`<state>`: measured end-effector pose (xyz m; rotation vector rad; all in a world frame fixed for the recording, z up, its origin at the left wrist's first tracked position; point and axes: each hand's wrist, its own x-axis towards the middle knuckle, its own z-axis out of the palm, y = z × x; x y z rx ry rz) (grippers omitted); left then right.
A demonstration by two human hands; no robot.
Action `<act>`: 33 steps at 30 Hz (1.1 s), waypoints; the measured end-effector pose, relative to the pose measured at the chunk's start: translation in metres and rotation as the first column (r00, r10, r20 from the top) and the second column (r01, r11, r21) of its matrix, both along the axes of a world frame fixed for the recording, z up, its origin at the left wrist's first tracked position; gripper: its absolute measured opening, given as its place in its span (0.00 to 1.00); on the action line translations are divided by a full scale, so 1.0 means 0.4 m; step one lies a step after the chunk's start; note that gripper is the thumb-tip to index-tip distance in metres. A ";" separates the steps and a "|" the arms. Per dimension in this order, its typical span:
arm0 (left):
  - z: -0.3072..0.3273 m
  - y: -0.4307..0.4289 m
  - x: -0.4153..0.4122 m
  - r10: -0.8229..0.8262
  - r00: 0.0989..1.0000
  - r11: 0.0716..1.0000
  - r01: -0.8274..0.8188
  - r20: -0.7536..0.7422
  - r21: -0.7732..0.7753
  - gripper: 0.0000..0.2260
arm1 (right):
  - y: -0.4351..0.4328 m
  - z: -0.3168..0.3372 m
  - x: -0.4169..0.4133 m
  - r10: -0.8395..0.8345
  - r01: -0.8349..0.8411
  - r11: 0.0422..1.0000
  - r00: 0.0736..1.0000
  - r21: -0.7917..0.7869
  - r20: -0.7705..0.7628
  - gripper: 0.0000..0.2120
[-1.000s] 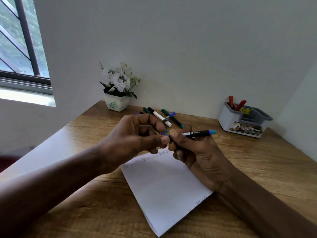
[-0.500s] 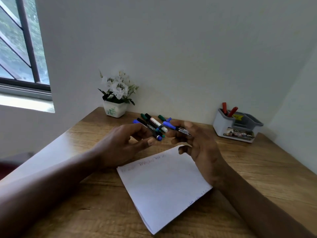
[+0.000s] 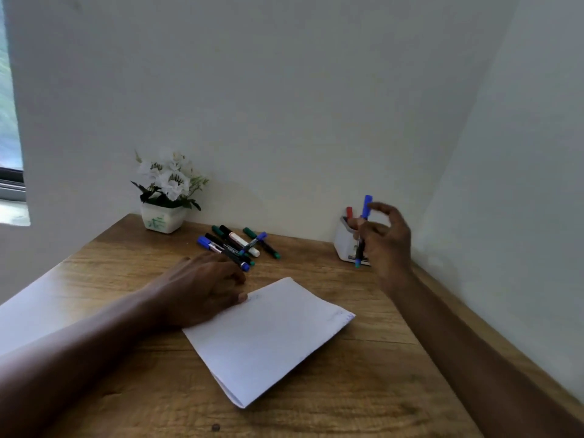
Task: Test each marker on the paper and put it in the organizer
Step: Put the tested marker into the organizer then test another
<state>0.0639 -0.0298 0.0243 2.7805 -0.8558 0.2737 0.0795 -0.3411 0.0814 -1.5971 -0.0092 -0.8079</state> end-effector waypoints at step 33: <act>-0.031 0.000 0.048 -0.065 0.998 0.997 0.065 -0.008 -0.037 0.22 | -0.201 0.026 0.200 -0.343 0.282 0.673 0.938 -0.684 0.049 0.31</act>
